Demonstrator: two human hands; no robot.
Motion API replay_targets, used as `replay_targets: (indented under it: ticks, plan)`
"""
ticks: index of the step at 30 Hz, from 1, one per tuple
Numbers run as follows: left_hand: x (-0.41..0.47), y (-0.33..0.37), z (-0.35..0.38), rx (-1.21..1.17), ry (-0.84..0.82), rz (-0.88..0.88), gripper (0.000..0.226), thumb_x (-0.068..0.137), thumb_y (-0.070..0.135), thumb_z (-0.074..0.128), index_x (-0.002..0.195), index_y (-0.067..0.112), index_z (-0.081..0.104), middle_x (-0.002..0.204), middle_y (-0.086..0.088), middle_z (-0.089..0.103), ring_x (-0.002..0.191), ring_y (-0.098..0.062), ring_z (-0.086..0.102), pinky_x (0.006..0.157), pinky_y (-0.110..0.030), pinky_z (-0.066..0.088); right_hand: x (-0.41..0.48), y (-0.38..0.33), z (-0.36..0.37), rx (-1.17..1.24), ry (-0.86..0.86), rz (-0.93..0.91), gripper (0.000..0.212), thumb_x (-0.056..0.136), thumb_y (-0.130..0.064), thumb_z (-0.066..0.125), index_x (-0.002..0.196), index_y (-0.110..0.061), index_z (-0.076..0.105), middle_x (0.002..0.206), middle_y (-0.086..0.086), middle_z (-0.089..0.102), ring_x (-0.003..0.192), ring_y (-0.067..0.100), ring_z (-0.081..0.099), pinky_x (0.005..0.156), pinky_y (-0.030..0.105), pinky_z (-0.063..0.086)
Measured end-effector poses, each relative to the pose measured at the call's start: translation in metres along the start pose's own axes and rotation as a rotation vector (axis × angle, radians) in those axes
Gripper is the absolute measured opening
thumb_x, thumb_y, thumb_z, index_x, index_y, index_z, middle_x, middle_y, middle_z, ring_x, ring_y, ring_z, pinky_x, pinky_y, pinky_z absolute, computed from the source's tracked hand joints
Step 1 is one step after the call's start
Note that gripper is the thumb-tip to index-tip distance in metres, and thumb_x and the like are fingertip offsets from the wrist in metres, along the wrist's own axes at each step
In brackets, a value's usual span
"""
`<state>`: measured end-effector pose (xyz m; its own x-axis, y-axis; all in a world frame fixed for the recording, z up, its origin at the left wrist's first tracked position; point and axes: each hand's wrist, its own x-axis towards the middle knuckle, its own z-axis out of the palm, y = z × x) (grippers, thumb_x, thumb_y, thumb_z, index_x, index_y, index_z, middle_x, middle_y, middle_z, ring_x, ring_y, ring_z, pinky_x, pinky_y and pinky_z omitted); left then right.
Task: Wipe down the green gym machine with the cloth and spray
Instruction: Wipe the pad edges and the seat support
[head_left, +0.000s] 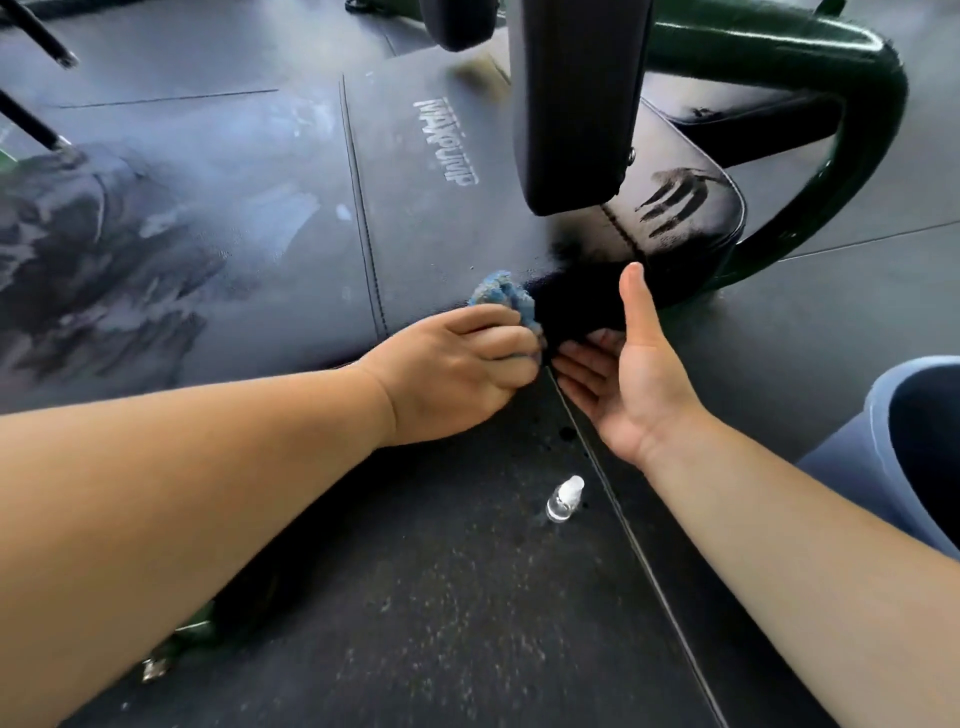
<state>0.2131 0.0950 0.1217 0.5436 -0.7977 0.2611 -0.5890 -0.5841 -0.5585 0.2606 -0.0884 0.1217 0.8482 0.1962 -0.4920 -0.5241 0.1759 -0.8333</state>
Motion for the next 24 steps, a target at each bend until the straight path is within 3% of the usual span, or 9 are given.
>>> replay_targets:
  ticks: [3,6,11,14,18,21,24]
  plan:
    - [-0.062,-0.010,-0.019,-0.016,-0.102,0.018,0.023,0.093,0.009,0.049,0.096,0.013,0.071,0.106,0.008,0.066,0.113,-0.016,0.053,0.109,-0.031,0.030,-0.007,0.006,0.006,0.011,-0.062,0.057,0.078,0.078,-0.080,0.043,0.115,-0.012,0.058,0.111,0.009,0.067,0.105,0.019,0.062,0.093,0.034,0.045]
    - [-0.105,-0.012,-0.032,0.006,-0.132,-0.006,0.025,0.090,0.008,0.048,0.089,0.013,0.072,0.104,0.006,0.067,0.112,-0.018,0.050,0.111,-0.032,0.025,-0.015,0.015,0.018,-0.053,-0.158,0.128,0.084,0.077,-0.081,0.042,0.121,-0.011,0.055,0.115,0.011,0.065,0.108,0.023,0.061,0.096,0.037,0.045]
    - [-0.031,0.007,-0.032,0.022,0.037,-0.062,0.021,0.090,0.010,0.055,0.081,0.017,0.071,0.094,0.007,0.067,0.106,-0.019,0.062,0.109,-0.032,0.035,-0.014,0.005,0.033,-0.112,-0.117,0.101,0.084,0.077,-0.083,0.042,0.112,-0.011,0.067,0.096,0.006,0.073,0.093,0.018,0.068,0.081,0.033,0.051]
    - [0.003,0.006,-0.013,0.037,0.034,-0.047,0.025,0.090,0.011,0.052,0.085,0.020,0.075,0.096,0.010,0.067,0.115,-0.016,0.053,0.114,-0.031,0.028,-0.016,0.011,0.034,-0.081,-0.153,0.099,0.078,0.076,-0.084,0.041,0.109,-0.020,0.072,0.103,0.002,0.074,0.099,0.016,0.068,0.090,0.033,0.050]
    - [-0.064,0.005,-0.009,0.054,-0.116,-0.052,0.027,0.089,0.007,0.049,0.096,0.016,0.073,0.099,0.011,0.065,0.115,-0.013,0.049,0.114,-0.030,0.022,-0.018,0.019,0.033,-0.153,-0.169,0.120,0.091,0.077,-0.084,0.035,0.121,-0.009,0.060,0.112,0.010,0.069,0.110,0.024,0.061,0.100,0.039,0.044]
    - [-0.129,0.000,-0.028,0.046,-0.254,-0.052,0.032,0.090,0.002,0.038,0.094,0.012,0.068,0.100,0.006,0.064,0.114,-0.016,0.051,0.113,-0.032,0.024,-0.023,0.023,0.037,-0.147,-0.234,0.151,0.093,0.078,-0.083,0.037,0.128,-0.006,0.054,0.117,0.012,0.066,0.111,0.026,0.060,0.102,0.040,0.043]
    - [-0.153,-0.004,-0.037,0.034,-0.214,-0.047,0.028,0.091,0.005,0.040,0.089,0.015,0.066,0.101,0.005,0.066,0.117,-0.017,0.049,0.114,-0.033,0.021,-0.024,0.025,0.043,-0.187,-0.249,0.148,0.090,0.079,-0.081,0.040,0.128,-0.006,0.053,0.117,0.012,0.066,0.108,0.025,0.062,0.097,0.039,0.047]
